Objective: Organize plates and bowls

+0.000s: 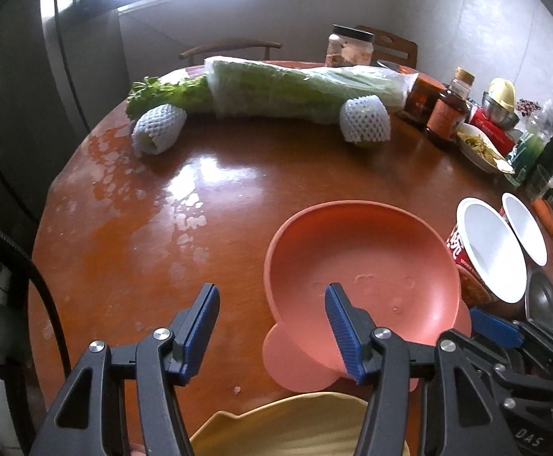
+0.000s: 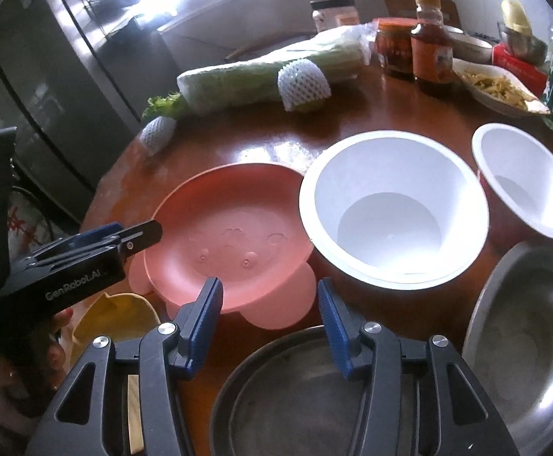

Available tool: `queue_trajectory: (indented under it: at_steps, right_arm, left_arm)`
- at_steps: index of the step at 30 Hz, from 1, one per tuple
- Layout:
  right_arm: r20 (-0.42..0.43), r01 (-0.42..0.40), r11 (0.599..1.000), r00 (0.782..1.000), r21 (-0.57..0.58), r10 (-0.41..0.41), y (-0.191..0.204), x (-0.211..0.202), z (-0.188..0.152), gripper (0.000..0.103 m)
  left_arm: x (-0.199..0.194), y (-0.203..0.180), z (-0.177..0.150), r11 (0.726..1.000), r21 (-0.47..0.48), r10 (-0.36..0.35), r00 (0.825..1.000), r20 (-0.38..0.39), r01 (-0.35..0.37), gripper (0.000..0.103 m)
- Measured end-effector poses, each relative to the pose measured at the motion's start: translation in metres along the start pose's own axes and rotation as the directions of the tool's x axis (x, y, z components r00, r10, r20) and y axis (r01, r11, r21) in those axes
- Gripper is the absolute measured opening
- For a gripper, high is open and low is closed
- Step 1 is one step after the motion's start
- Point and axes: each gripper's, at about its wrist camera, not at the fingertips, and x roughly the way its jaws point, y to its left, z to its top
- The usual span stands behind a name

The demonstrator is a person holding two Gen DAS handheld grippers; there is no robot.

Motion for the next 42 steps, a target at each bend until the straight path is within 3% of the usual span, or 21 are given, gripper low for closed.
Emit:
queue_trajectory:
  at_steps: [7,12,15,33,42]
  right_arm:
    - [-0.020,0.024,1.000,1.000,0.016,-0.024,0.000,0.013,0.004,0.053]
    - [-0.016,0.041,0.999,0.999,-0.012,-0.041,0.006,0.019,0.004,0.047]
    - [-0.005,0.057,0.998,0.998,-0.023,-0.057,0.010,0.020,0.005,0.046]
    - [0.091,-0.010,0.998,0.996,-0.057,0.015,0.038,-0.011,0.013,0.045]
    - [0.116,-0.064,0.990,0.990,-0.129,0.079,0.066,-0.031,0.003,0.045]
  left_arm:
    - [0.014,0.002,-0.002,0.998,-0.027,-0.052,0.998,-0.042,0.051,0.055]
    - [0.020,0.002,-0.003,0.994,-0.043,-0.101,0.993,-0.064,0.099,0.039]
    - [0.018,0.003,-0.003,0.996,-0.041,-0.079,0.996,-0.051,0.077,0.032]
    - [-0.031,0.026,-0.008,0.996,-0.076,-0.048,0.996,0.072,0.054,0.032]
    - [-0.075,0.042,-0.031,0.994,-0.112,0.012,0.989,0.148,0.004,0.032]
